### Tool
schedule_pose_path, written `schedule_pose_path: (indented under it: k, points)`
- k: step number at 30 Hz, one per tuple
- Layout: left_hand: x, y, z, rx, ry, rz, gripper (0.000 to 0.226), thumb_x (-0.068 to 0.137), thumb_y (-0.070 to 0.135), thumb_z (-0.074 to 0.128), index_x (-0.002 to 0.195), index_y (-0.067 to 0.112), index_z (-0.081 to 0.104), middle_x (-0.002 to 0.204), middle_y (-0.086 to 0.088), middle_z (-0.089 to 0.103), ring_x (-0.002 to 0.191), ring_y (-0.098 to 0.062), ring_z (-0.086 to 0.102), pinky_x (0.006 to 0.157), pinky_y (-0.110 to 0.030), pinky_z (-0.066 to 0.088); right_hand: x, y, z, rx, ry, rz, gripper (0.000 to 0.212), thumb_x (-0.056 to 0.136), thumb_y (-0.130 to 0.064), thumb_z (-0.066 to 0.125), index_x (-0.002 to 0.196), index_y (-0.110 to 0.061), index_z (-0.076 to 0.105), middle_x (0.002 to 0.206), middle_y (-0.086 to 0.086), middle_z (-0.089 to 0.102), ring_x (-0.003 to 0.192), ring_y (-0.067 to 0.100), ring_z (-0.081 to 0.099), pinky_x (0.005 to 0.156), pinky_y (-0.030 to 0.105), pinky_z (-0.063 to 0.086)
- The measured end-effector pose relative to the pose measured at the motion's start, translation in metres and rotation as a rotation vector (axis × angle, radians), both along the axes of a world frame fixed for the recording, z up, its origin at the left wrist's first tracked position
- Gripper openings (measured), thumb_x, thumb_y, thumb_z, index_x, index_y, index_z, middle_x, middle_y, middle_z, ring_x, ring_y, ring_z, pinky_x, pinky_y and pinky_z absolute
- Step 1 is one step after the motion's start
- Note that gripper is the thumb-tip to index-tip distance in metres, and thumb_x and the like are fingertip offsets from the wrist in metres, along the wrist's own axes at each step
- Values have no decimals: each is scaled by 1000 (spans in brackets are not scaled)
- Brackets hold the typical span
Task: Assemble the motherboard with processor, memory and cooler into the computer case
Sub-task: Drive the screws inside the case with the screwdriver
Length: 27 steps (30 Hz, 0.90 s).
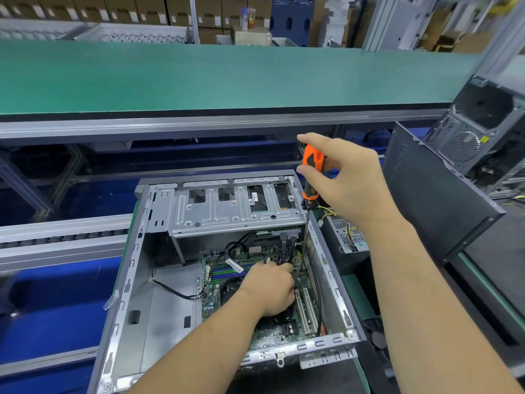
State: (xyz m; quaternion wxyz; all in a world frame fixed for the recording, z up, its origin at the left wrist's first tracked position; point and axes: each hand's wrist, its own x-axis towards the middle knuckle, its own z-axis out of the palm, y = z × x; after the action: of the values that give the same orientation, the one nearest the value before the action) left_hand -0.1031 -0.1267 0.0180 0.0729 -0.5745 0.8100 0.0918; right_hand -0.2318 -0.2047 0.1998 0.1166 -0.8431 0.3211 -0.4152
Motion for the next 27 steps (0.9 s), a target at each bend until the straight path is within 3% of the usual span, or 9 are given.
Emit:
schedule_pose_path:
  k: [4, 6, 9, 12, 17, 22, 24, 27]
  points:
    - [0, 0, 1, 6, 7, 3, 40, 100, 35, 38, 104, 12, 70, 124, -4, 52, 95, -32, 56, 75, -41, 45, -2, 2, -1, 70, -53, 47, 44, 94, -16, 67, 137, -20, 61, 100, 0, 66, 92, 18, 62, 73, 28, 60]
    - [0, 1, 2, 10, 11, 4, 40, 100, 35, 38, 104, 12, 70, 124, -4, 52, 95, -32, 56, 77, -42, 48, -2, 2, -1, 73, -57, 51, 44, 93, -10, 67, 136, -19, 61, 106, 1, 67, 96, 17, 63, 76, 27, 60]
    - [0, 1, 2, 14, 6, 3, 40, 100, 35, 38, 105, 13, 70, 126, -3, 52, 97, -32, 56, 78, -43, 49, -1, 1, 1, 10, -29, 3, 39, 90, -18, 74, 128, -18, 66, 98, 4, 65, 91, 18, 59, 81, 29, 54]
    - [0, 0, 2, 14, 8, 8, 40, 100, 35, 38, 105, 12, 70, 126, -4, 52, 96, -32, 56, 78, -43, 49, -3, 2, 0, 60, -58, 37, 40, 94, -16, 68, 134, -19, 62, 104, 3, 65, 96, 18, 61, 76, 19, 57]
    - [-1, 0, 1, 5, 2, 8, 40, 100, 36, 38, 104, 12, 70, 123, -4, 53, 95, -32, 56, 78, -43, 49, -2, -1, 0, 32, -47, 2, 40, 90, -13, 73, 129, -17, 66, 97, 2, 62, 86, 16, 57, 77, 32, 54]
    - [0, 0, 0, -1, 5, 6, 39, 100, 36, 39, 104, 12, 70, 124, -4, 53, 94, -32, 57, 74, -41, 44, -1, 1, 0, 104, -39, 83, 46, 92, -5, 67, 135, -20, 61, 109, 1, 65, 97, 15, 60, 71, 26, 60]
    - [0, 0, 0, 4, 9, 7, 39, 100, 36, 39, 104, 13, 70, 125, -4, 53, 94, -32, 57, 76, -42, 47, 0, 0, 2, 72, -4, 54, 42, 91, -12, 72, 131, -19, 63, 101, 4, 62, 91, 16, 56, 71, 30, 59]
    - [0, 0, 0, 11, 10, 7, 39, 100, 36, 38, 104, 12, 69, 124, -4, 52, 94, -32, 56, 77, -43, 47, 1, 1, 3, 135, -26, 86, 41, 94, -13, 68, 134, -20, 62, 107, 3, 63, 97, 16, 58, 75, 37, 60]
